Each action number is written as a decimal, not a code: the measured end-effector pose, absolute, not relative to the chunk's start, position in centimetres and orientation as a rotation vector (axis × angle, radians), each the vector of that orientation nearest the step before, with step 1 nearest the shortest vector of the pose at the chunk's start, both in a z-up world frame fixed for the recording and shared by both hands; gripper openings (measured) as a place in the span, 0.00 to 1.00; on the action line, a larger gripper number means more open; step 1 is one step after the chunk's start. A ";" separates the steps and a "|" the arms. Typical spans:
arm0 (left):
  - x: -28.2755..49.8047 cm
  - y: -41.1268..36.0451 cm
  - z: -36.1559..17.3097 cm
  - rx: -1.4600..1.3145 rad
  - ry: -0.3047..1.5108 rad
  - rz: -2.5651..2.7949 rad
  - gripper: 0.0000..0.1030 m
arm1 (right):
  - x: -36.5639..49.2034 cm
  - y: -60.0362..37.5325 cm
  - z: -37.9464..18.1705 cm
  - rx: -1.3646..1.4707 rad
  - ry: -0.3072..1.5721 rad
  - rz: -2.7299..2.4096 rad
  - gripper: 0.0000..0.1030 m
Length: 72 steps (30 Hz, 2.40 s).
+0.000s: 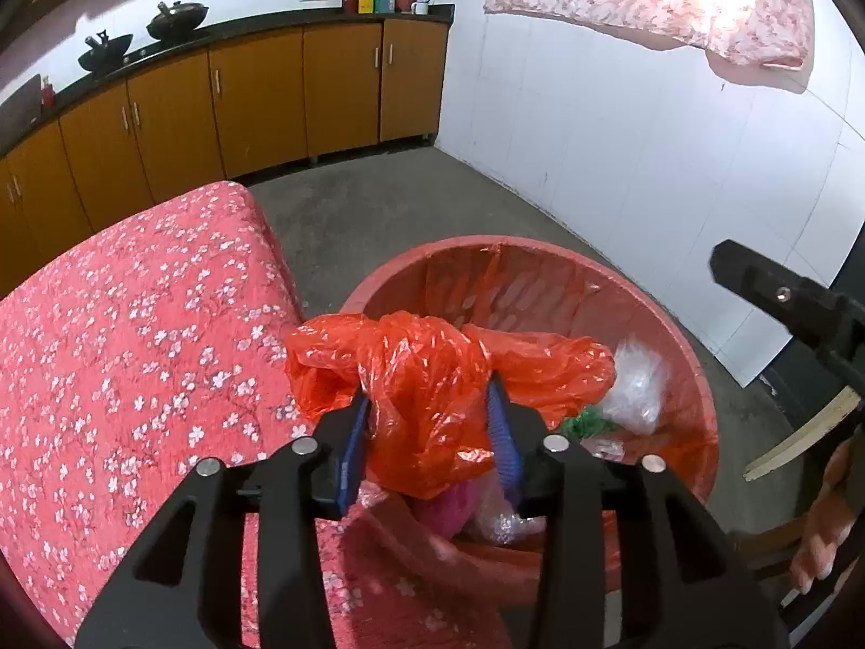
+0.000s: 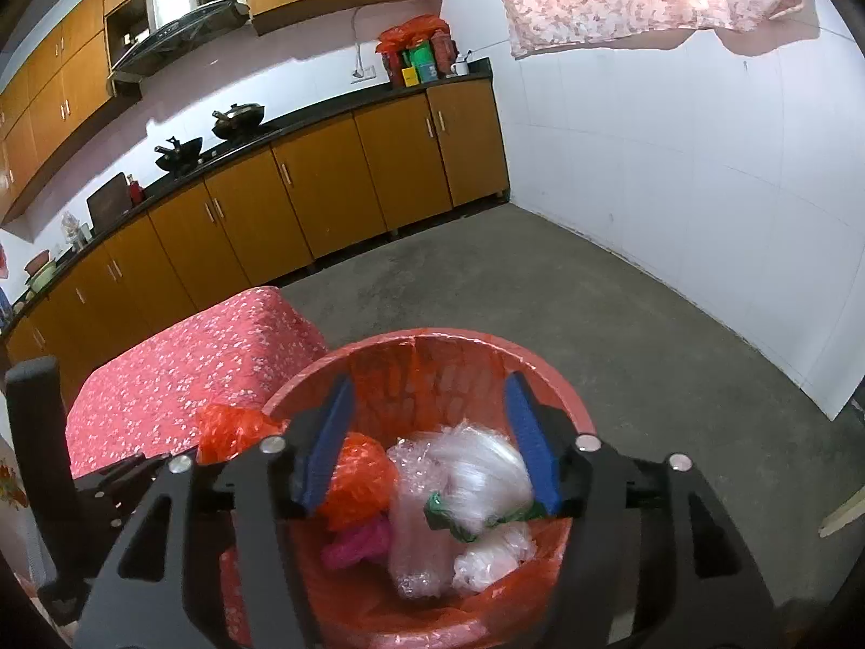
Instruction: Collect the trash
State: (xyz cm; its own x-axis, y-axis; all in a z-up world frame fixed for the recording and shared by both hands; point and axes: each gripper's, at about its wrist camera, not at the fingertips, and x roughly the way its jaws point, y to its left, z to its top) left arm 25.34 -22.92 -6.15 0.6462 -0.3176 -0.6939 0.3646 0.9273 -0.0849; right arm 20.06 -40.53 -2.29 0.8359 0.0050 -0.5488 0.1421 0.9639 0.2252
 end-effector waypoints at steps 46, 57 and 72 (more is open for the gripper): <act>5.8 -3.4 2.0 0.013 0.390 0.055 0.98 | 3.4 -26.4 2.8 0.029 0.411 -0.153 0.96; 2.1 -2.3 1.7 0.009 0.355 0.042 0.98 | -0.8 -22.9 2.6 0.011 0.382 -0.105 0.96; 0.5 -1.4 0.8 -0.016 0.369 -0.007 0.98 | -3.5 -22.4 2.1 0.031 0.368 -0.133 0.96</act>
State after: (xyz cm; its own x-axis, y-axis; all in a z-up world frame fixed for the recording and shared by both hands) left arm 0.48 -1.38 0.76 0.9325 -0.0098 -0.3610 0.0041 0.9999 -0.0165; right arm -3.46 -22.42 2.08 0.9243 -0.1239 -0.3611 0.1352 0.9908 0.0063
